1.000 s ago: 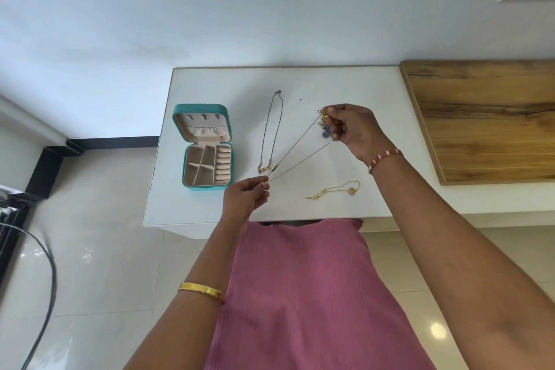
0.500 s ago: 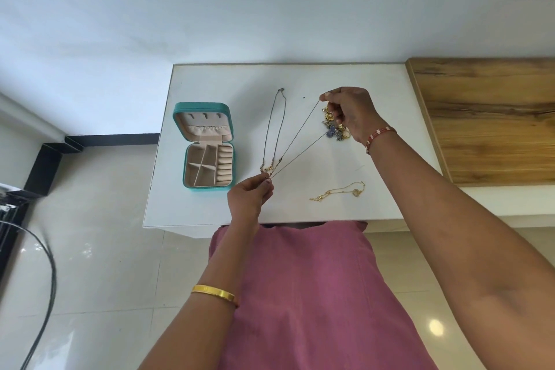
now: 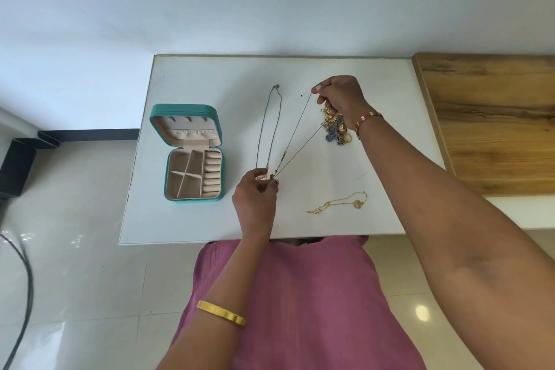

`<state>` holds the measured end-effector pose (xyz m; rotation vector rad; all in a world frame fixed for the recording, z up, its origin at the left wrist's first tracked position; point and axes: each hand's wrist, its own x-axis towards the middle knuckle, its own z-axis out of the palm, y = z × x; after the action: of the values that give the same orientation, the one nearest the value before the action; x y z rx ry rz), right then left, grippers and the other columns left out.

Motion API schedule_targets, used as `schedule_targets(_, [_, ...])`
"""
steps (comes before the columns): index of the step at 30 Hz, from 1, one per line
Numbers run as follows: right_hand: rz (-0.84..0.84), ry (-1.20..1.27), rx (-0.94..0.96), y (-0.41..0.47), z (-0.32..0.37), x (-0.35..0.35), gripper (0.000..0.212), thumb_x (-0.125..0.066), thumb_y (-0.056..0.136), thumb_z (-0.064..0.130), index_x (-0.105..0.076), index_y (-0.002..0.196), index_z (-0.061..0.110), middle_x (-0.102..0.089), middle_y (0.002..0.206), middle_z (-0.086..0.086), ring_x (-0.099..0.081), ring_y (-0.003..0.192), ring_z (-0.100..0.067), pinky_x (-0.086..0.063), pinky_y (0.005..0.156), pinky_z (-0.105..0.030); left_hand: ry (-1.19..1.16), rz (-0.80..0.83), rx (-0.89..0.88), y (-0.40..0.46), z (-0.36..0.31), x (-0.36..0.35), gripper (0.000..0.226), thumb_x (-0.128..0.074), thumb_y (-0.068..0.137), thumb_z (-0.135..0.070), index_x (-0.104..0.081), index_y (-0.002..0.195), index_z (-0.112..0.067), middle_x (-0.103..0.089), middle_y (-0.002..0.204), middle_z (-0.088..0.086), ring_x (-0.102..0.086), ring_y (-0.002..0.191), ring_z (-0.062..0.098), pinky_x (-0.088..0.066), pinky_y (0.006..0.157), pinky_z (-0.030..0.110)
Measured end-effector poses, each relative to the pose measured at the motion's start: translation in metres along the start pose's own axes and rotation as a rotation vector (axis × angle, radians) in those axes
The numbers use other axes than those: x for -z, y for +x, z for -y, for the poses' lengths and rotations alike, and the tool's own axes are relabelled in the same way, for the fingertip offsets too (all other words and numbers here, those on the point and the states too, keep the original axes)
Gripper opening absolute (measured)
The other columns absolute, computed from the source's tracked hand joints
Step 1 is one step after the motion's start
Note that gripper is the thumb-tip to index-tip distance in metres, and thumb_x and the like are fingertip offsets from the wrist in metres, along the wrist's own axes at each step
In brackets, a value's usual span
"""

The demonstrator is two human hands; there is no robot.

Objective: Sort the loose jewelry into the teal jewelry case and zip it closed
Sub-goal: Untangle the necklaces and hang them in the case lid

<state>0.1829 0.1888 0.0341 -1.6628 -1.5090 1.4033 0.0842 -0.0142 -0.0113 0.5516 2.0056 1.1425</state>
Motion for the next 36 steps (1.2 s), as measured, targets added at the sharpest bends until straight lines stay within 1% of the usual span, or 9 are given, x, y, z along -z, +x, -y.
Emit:
schedule_targets(5, [0.018, -0.068, 0.006, 0.020, -0.001, -0.008, 0.024, -0.050, 0.087, 0.003, -0.062, 0.068, 0.012, -0.055, 0.060, -0.005, -0.037, 0.047, -0.011, -0.029, 0.040, -0.018, 0.018, -0.018, -0.002, 0.005, 0.003, -0.007, 0.009, -0.066, 0.081, -0.008, -0.064, 0.088, -0.014, -0.066, 0.073, -0.002, -0.062, 0.070, 0.012, -0.043, 0.063, 0.009])
schedule_targets(8, [0.029, -0.129, 0.004, 0.030, -0.004, -0.015, 0.017, -0.051, 0.087, 0.002, -0.067, 0.086, 0.000, -0.055, 0.060, -0.005, -0.037, 0.047, -0.012, -0.030, 0.041, -0.018, 0.041, -0.031, -0.037, 0.004, 0.004, -0.010, 0.009, -0.066, 0.081, -0.006, -0.066, 0.088, -0.011, -0.061, 0.071, -0.010, -0.057, 0.066, 0.000, -0.041, 0.061, 0.002])
schedule_targets(15, [0.046, -0.233, 0.058, 0.044, -0.019, -0.025, 0.020, -0.056, 0.086, 0.002, -0.063, 0.098, -0.013, -0.054, 0.060, 0.001, -0.045, 0.031, 0.002, -0.030, 0.034, -0.010, 0.149, -0.046, -0.102, 0.001, 0.007, -0.019, 0.008, -0.065, 0.081, -0.007, -0.066, 0.089, -0.011, -0.063, 0.074, -0.004, -0.057, 0.065, 0.007, -0.047, 0.069, 0.021])
schedule_targets(19, [0.052, -0.304, 0.118, 0.052, -0.023, -0.032, 0.018, -0.058, 0.085, 0.003, -0.065, 0.094, -0.010, -0.053, 0.058, 0.004, -0.044, 0.029, 0.007, -0.030, 0.036, -0.006, 0.172, -0.045, -0.092, 0.005, 0.008, -0.020, 0.010, -0.064, 0.081, -0.007, -0.065, 0.090, -0.013, -0.059, 0.069, -0.006, -0.053, 0.063, 0.004, -0.040, 0.061, 0.012])
schedule_targets(24, [0.024, -0.352, 0.199, 0.062, -0.022, -0.038, 0.015, -0.059, 0.082, -0.001, -0.066, 0.089, -0.012, -0.052, 0.050, 0.015, -0.047, 0.033, 0.012, -0.032, 0.042, -0.002, 0.222, -0.057, -0.066, 0.011, 0.010, -0.020, 0.010, -0.063, 0.082, -0.009, -0.065, 0.092, -0.012, -0.064, 0.079, 0.004, -0.056, 0.073, 0.014, -0.036, 0.065, 0.015])
schedule_targets(26, [0.021, -0.360, 0.211, 0.066, -0.020, -0.040, 0.014, -0.059, 0.082, -0.002, -0.067, 0.089, -0.012, -0.058, 0.053, 0.007, -0.046, 0.033, 0.011, -0.031, 0.040, -0.002, 0.234, -0.057, -0.066, 0.012, 0.011, -0.020, 0.009, -0.062, 0.082, -0.010, -0.065, 0.091, -0.013, -0.064, 0.079, 0.006, -0.056, 0.073, 0.015, -0.037, 0.066, 0.018])
schedule_targets(29, [0.008, -0.405, 0.226, 0.071, -0.021, -0.043, 0.013, -0.061, 0.081, 0.000, -0.068, 0.086, -0.009, -0.067, 0.079, -0.014, -0.045, 0.035, 0.014, -0.032, 0.043, -0.003, 0.243, -0.057, -0.073, 0.014, 0.012, -0.019, 0.008, -0.062, 0.083, -0.010, -0.065, 0.090, -0.012, -0.063, 0.077, 0.007, -0.056, 0.072, 0.016, -0.039, 0.067, 0.021])
schedule_targets(31, [-0.007, -0.428, 0.227, 0.075, -0.025, -0.046, 0.011, -0.062, 0.079, 0.000, -0.069, 0.084, -0.006, -0.069, 0.084, -0.016, -0.045, 0.038, 0.016, -0.033, 0.046, -0.001, 0.247, -0.057, -0.075, 0.015, 0.012, -0.019, 0.008, -0.061, 0.083, -0.009, -0.064, 0.089, -0.012, -0.062, 0.075, 0.007, -0.054, 0.070, 0.016, -0.038, 0.066, 0.021])
schedule_targets(36, [-0.036, -0.458, 0.258, 0.079, -0.025, -0.050, 0.009, -0.066, 0.076, 0.001, -0.069, 0.081, -0.006, -0.060, 0.065, 0.000, -0.050, 0.043, 0.007, -0.035, 0.047, -0.006, 0.268, -0.076, -0.092, 0.018, 0.014, -0.018, 0.006, -0.061, 0.082, -0.008, -0.063, 0.087, -0.011, -0.058, 0.071, 0.007, -0.053, 0.070, 0.020, -0.039, 0.067, 0.024])
